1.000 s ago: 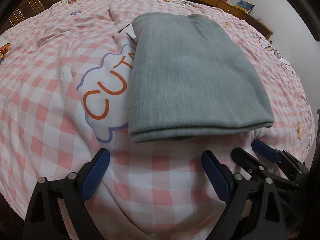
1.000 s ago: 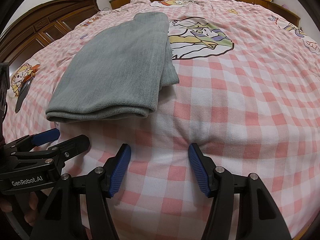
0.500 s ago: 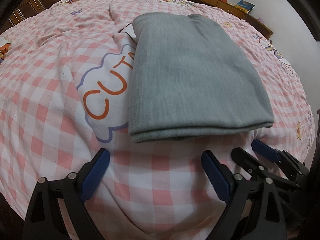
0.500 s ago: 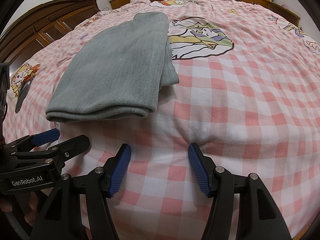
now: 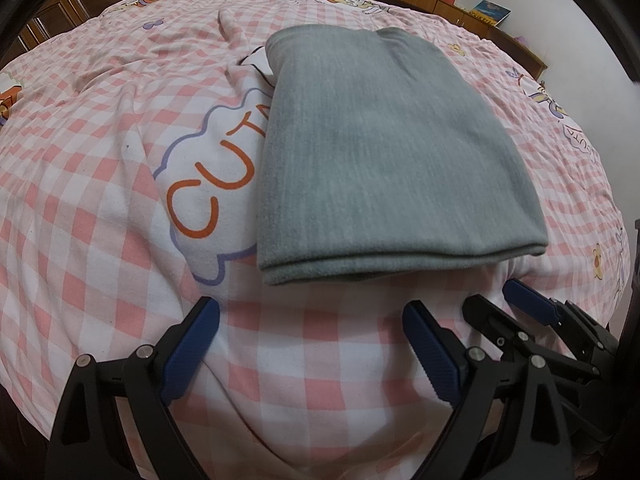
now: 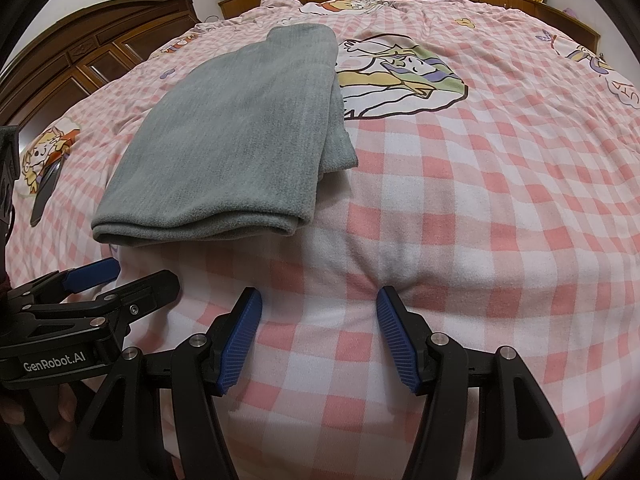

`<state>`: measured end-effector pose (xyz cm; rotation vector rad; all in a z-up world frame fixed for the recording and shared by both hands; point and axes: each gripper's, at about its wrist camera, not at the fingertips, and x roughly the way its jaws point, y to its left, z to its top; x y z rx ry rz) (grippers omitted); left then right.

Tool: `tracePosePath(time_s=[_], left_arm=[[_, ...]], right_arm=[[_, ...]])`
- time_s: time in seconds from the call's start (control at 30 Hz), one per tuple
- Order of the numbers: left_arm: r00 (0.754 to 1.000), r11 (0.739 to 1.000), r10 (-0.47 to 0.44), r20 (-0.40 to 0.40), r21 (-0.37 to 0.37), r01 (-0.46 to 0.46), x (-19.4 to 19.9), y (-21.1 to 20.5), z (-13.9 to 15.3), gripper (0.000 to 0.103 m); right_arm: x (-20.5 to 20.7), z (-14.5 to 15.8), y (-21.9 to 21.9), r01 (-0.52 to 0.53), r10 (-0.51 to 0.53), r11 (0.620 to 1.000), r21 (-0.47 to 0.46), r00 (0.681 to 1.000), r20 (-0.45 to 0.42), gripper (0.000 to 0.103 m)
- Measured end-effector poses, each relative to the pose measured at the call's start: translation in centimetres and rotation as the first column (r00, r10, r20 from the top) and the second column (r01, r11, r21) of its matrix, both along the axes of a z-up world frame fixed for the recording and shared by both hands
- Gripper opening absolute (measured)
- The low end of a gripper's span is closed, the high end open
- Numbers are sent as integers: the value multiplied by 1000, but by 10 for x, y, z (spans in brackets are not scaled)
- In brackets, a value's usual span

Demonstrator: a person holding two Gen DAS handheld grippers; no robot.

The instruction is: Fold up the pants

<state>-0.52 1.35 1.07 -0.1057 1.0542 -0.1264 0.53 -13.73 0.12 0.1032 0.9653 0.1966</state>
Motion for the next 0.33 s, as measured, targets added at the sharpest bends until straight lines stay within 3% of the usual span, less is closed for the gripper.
tracePosePath(time_s=[0.33], left_arm=[[1000,1000,7,-2,-14,-7,1,2,0,96]], right_arm=[[-1,4,-3,5,-5,1000,25,1000,-7,61]])
